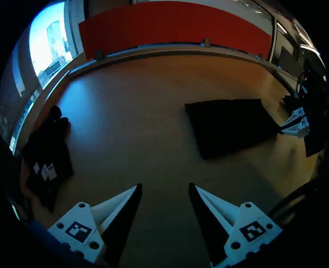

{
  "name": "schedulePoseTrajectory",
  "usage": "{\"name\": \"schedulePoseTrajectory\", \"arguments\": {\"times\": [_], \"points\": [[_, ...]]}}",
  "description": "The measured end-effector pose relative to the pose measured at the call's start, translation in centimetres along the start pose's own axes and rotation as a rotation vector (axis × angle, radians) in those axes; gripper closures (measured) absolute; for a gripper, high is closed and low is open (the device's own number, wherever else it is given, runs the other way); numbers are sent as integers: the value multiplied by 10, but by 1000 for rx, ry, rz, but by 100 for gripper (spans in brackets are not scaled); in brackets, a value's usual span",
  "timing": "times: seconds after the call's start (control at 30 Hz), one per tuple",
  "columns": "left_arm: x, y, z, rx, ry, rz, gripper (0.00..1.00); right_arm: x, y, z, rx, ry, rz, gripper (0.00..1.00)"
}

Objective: Fold towel

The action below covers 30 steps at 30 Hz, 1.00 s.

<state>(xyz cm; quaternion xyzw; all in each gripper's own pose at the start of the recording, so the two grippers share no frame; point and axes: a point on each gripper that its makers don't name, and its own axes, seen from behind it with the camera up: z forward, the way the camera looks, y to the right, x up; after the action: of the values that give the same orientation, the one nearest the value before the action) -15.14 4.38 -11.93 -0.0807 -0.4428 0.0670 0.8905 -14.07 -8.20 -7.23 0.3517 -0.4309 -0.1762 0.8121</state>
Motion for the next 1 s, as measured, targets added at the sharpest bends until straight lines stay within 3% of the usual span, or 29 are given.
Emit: {"name": "schedulePoseTrajectory", "arguments": {"times": [0.33, 0.67, 1.0], "points": [[2, -1, 2, 3, 0, 3, 24, 15, 6, -15, -35, 34, -1, 95], [7, 1, 3, 2, 6, 5, 24, 48, 17, -55, -85, 99, -37, 95], [13, 6, 4, -4, 13, 12, 24, 68, 32, -93, -153, 123, -97, 95]]}}
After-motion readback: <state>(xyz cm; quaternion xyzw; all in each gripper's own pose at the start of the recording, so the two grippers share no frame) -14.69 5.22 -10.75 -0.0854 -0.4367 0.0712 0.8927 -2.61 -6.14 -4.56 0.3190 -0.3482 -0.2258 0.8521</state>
